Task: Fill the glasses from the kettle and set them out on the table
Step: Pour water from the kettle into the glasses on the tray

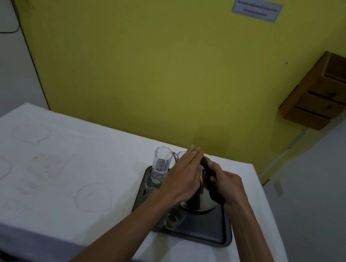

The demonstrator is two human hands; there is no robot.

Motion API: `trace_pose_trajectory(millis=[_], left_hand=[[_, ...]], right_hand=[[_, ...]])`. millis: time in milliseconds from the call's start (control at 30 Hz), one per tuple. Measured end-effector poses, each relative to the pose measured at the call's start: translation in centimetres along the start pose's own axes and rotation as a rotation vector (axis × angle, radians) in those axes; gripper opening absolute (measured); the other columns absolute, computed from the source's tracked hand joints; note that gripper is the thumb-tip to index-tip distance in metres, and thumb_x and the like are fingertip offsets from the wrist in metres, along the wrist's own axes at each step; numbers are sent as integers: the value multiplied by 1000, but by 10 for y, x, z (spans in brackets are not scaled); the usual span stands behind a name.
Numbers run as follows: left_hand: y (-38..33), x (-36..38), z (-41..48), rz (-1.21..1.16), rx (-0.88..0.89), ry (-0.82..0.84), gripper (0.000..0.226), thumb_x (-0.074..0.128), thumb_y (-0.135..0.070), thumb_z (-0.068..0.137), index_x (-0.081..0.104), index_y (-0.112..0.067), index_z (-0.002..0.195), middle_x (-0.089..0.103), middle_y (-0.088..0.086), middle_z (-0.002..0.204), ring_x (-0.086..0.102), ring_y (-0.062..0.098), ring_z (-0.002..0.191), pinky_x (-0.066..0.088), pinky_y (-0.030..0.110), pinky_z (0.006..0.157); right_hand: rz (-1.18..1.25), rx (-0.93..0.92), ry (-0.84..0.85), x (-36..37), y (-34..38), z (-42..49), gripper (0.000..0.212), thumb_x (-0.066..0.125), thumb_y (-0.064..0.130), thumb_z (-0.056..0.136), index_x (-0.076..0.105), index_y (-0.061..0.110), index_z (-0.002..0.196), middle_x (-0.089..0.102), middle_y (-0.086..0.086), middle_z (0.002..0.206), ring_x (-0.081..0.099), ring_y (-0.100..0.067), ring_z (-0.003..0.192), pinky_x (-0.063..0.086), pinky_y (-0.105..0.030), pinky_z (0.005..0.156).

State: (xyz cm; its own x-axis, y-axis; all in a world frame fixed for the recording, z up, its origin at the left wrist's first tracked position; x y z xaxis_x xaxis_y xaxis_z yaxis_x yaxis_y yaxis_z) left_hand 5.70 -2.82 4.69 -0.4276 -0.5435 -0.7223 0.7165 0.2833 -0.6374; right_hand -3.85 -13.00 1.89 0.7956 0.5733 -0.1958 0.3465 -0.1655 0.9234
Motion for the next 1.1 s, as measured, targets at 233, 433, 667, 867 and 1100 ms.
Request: trace_pose_trajectory(millis=[233, 433, 667, 867, 1100], left_hand=[[-3, -2, -2, -13, -15, 6, 49, 25, -21, 106, 20, -12, 154, 14, 0, 163, -1, 8, 150, 7, 23, 117], [-17, -13, -1, -23, 29, -31, 49, 26, -20, 105, 23, -10, 153, 15, 0, 163, -2, 7, 150, 7, 21, 116], [-50, -31, -5, -24, 125, -146, 47, 28, -21, 104, 32, -5, 148, 18, 3, 162, 0, 10, 151, 12, 28, 121], [-50, -29, -17, -24, 91, -178, 46, 29, -21, 104, 34, -5, 147, 17, 6, 162, 0, 13, 151, 10, 28, 121], [-40, -11, -37, 5, 7, -115, 63, 11, -35, 97, 27, -6, 150, 21, 6, 161, 4, 15, 151, 2, 22, 120]], right_hand=[[13, -7, 1, 0, 6, -8, 41, 76, 44, 83, 68, 5, 73, 61, -9, 66, 51, -22, 62, 36, -30, 58], [102, -6, 17, -3, 8, -15, 39, 81, 42, 79, 64, 10, 65, 60, -3, 58, 50, -16, 49, 36, -27, 52], [180, -47, 22, -16, 22, -34, 33, 77, 42, 80, 73, 10, 82, 56, 0, 56, 48, -12, 50, 37, -29, 59], [128, -49, 52, -22, 22, -40, 37, 76, 41, 81, 76, 5, 89, 61, -9, 73, 54, -21, 72, 36, -30, 59], [11, -16, 39, -28, 14, -45, 34, 76, 35, 85, 77, 1, 93, 68, -14, 81, 55, -16, 58, 37, -24, 49]])
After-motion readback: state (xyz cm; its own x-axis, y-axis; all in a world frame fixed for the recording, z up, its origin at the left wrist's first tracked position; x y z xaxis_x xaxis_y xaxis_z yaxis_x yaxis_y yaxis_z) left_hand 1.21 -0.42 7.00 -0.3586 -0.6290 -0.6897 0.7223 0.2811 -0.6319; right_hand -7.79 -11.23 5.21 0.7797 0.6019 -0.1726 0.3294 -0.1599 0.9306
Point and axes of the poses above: each hand's wrist, its own z-axis towards the middle knuckle, its own x-axis out of the palm, y = z × x, the point moved 9 cm from there along z, towards the middle knuckle
